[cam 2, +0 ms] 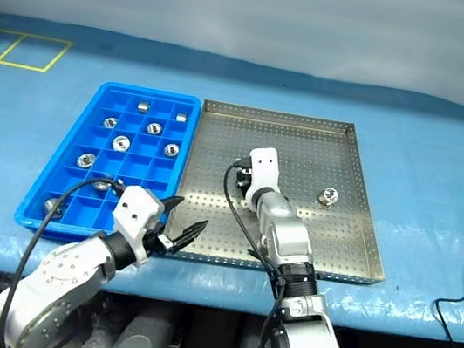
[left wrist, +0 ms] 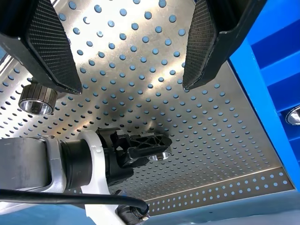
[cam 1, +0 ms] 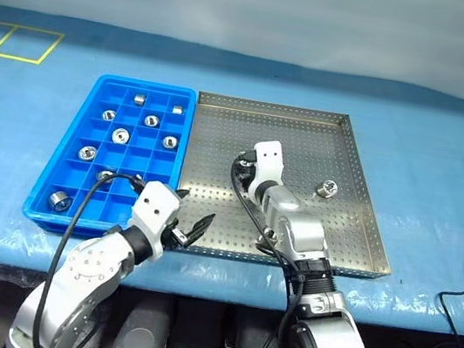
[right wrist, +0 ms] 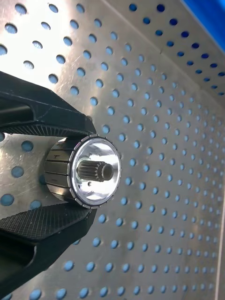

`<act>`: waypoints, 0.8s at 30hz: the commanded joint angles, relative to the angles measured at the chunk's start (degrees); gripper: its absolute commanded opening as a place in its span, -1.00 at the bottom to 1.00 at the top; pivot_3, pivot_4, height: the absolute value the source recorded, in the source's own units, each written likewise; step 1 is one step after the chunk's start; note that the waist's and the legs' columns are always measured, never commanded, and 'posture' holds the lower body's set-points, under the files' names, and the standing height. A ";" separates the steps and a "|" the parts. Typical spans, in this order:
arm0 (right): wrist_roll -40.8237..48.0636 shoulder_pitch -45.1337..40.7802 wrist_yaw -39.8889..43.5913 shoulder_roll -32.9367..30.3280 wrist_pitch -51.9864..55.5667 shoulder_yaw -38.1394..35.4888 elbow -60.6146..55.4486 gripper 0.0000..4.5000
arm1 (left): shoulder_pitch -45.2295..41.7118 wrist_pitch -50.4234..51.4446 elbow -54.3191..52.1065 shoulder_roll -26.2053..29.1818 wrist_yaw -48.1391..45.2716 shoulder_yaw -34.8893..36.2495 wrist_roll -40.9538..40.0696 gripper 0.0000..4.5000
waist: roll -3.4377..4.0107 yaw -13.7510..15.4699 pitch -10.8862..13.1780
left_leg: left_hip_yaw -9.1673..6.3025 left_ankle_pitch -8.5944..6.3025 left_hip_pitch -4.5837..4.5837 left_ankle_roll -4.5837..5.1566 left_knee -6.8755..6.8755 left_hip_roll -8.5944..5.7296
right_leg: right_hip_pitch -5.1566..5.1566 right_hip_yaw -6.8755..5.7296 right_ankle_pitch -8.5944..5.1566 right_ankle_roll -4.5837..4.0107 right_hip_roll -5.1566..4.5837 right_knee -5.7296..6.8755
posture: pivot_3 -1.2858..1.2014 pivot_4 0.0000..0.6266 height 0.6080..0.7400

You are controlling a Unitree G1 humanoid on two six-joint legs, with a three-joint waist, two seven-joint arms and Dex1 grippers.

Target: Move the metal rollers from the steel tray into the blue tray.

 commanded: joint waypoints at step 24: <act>0.33 -12.50 11.13 7.82 -3.46 9.73 5.10 -0.26 | 11.20 -2.39 -13.78 -10.12 15.66 14.48 4.10 0.66 | 0.01 9.94 0.04 | -0.45 -0.02 -0.15 -0.21 -0.10 0.02 | 0.01 -0.63 -0.24 -0.18 -0.03 -0.05 | 0.50 -0.52 1.00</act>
